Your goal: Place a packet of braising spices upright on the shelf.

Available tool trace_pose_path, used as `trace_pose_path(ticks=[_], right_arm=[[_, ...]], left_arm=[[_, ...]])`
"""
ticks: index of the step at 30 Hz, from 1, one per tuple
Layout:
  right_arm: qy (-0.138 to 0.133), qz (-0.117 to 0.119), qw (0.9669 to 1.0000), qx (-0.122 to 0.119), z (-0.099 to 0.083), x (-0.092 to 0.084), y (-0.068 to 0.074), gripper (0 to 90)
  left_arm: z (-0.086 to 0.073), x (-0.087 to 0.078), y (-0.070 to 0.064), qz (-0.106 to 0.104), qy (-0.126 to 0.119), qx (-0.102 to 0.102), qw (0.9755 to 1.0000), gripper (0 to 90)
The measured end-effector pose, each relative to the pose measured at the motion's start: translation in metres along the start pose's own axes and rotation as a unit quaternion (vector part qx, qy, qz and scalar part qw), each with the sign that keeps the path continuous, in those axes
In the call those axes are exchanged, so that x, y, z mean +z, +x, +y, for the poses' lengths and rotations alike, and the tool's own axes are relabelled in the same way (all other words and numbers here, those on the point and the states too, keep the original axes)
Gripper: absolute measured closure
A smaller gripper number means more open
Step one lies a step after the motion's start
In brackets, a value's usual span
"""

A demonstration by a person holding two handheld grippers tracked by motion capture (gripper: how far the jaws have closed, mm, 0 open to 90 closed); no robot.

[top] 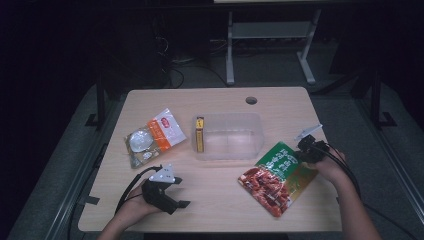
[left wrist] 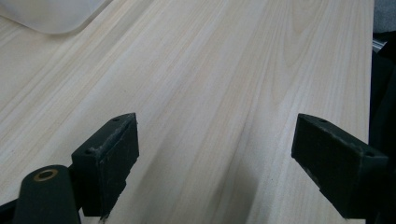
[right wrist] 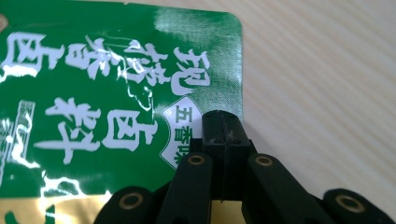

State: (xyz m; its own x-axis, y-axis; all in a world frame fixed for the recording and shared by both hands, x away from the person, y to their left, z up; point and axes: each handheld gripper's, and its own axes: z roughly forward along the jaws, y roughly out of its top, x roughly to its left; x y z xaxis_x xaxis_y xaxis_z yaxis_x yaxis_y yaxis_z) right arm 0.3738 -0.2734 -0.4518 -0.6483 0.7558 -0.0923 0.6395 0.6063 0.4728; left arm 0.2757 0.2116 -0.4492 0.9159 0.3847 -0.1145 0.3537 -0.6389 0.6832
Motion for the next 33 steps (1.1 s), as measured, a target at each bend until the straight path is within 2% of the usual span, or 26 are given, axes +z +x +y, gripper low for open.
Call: trace_pose_path(ticks=[8, 10, 11, 15, 17, 18, 19, 20, 21, 22, 23, 24, 25, 26, 29, 30, 32, 33], right_arm=[[0.005, 0.025, 0.9995, -0.019, -0.007, -0.008, 0.023, 90.0], [0.002, 0.041, 0.9988, -0.027, -0.009, -0.010, 0.032, 90.0], [-0.006, 0.066, 0.9973, -0.034, -0.010, -0.012, 0.042, 90.0], [-0.014, 0.058, 0.9970, -0.050, -0.009, -0.018, 0.052, 90.0], [-0.035, 0.075, 0.9951, -0.054, -0.012, -0.028, 0.059, 90.0], [-0.035, 0.075, 0.9951, -0.054, -0.012, -0.028, 0.059, 90.0], [-0.043, 0.090, 0.9933, -0.059, -0.014, -0.031, 0.064, 90.0], [-0.044, 0.095, 0.9923, -0.067, -0.018, -0.034, 0.071, 90.0], [-0.042, 0.113, 0.9894, -0.081, -0.024, -0.036, 0.083, 90.0], [-0.042, 0.113, 0.9894, -0.081, -0.024, -0.036, 0.083, 90.0], [-0.043, 0.137, 0.9851, -0.095, -0.029, -0.038, 0.095, 90.0], [-0.043, 0.137, 0.9851, -0.095, -0.029, -0.038, 0.095, 90.0], [-0.044, 0.161, 0.9793, -0.115, -0.033, -0.040, 0.105, 90.0], [-0.044, 0.174, 0.9766, -0.119, -0.034, -0.040, 0.109, 90.0], [-0.033, 0.193, 0.9679, -0.158, -0.034, -0.032, 0.121, 90.0], [-0.033, 0.193, 0.9679, -0.158, -0.034, -0.032, 0.121, 90.0], [-0.032, 0.204, 0.9659, -0.157, -0.031, -0.029, 0.126, 90.0], [-0.035, 0.204, 0.9645, -0.164, -0.029, -0.027, 0.127, 90.0]], left_arm=[[0.000, -0.001, 0.000, 0.000, -0.001, 0.001, 1.0000, 14.5], [0.000, -0.001, 0.000, 0.000, -0.004, 0.000, 1.0000, 14.5], [0.000, -0.001, 0.000, 0.001, -0.007, 0.000, 1.0000, 14.5], [0.000, -0.001, 0.000, 0.001, -0.007, 0.001, 1.0000, 14.5], [0.000, -0.002, -0.001, 0.001, -0.008, 0.003, 1.0000, 14.5], [0.000, -0.002, -0.001, 0.001, -0.008, 0.003, 1.0000, 14.5], [-0.001, -0.001, 0.000, 0.000, -0.007, 0.003, 1.0000, 14.5], [-0.001, -0.001, 0.001, 0.000, -0.005, 0.002, 1.0000, 14.5], [-0.001, -0.001, 0.001, -0.001, -0.005, 0.000, 1.0000, 14.5], [-0.001, -0.001, 0.001, 0.001, -0.003, 0.002, 1.0000, 14.5], [0.000, -0.001, 0.000, 0.000, 0.001, 0.004, 1.0000, 14.6], [0.000, -0.001, 0.000, 0.000, 0.001, 0.004, 1.0000, 14.5], [0.001, 0.000, -0.002, -0.001, -0.002, 0.003, 1.0000, 14.5], [0.001, 0.001, -0.002, -0.002, -0.002, 0.001, 1.0000, 14.6], [0.001, 0.002, -0.002, -0.001, 0.001, 0.006, 1.0000, 14.5], [0.001, 0.002, -0.002, -0.001, 0.001, 0.006, 1.0000, 14.5], [0.002, 0.003, -0.002, -0.002, -0.001, 0.004, 1.0000, 14.5], [0.002, 0.003, -0.002, -0.002, 0.000, 0.005, 1.0000, 14.5]])
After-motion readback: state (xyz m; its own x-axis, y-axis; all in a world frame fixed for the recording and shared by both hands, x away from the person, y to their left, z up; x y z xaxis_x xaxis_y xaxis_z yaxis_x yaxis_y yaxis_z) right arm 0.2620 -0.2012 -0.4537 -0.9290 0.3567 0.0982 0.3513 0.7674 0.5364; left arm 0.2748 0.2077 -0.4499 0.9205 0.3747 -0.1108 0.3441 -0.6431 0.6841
